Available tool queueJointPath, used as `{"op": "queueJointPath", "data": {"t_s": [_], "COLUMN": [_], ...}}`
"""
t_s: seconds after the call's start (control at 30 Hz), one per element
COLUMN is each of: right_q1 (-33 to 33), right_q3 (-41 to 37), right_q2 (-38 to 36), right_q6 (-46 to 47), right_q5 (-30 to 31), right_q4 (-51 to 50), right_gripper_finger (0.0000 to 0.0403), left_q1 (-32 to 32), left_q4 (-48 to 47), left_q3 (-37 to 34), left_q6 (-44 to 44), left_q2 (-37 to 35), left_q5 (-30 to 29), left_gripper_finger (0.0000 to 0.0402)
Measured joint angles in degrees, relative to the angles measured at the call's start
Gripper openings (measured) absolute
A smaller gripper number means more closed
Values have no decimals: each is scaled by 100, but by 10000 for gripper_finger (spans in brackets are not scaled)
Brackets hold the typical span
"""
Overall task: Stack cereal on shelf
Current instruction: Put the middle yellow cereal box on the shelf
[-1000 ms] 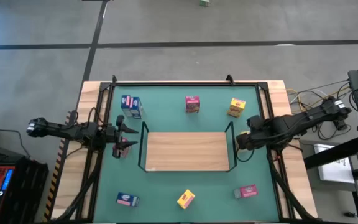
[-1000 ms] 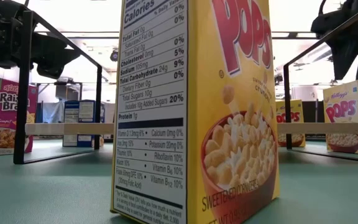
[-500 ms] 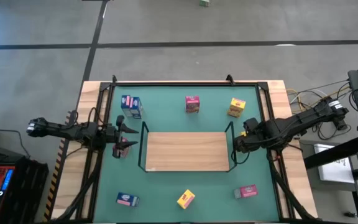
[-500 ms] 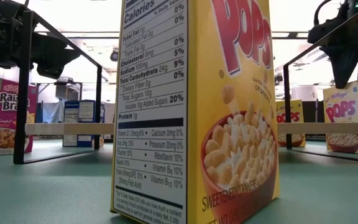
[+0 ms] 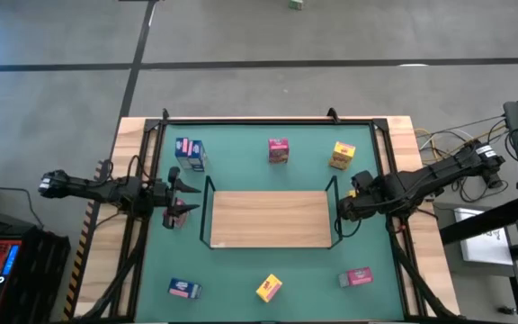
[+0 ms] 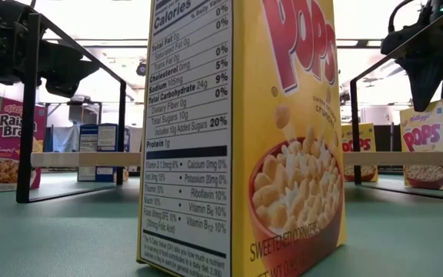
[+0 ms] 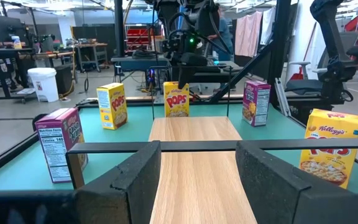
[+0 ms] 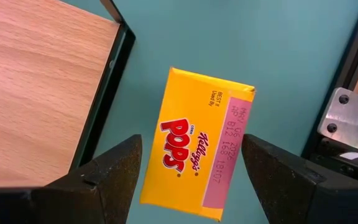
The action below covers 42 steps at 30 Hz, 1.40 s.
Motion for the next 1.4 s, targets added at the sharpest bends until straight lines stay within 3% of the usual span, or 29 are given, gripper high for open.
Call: {"op": "queueJointPath", "data": {"t_s": [0.23,0.6,0.9,1.1,1.4], "right_q1": [0,0,0,0,0], "right_q3": [-2,-9,-9,-13,-31], "right_q2": [7,-7,-24,-22,-22], "right_q6": [-2,8,-4,163,151], "right_q5": [0,-11,-9,-17,-9], "right_q4": [-64,-126,-61,12,34], "right_gripper_finger": [272,346,354,340,267], "left_q1": [-1,0,-1,0,0], "left_q4": [0,0,0,0,0], "left_q3": [0,0,0,0,0], "left_q6": [0,0,0,0,0], "left_q2": [0,0,-1,-1,-1], "left_q5": [0,0,0,-1,0], "left_gripper_finger": [192,192,192,192,192]}}
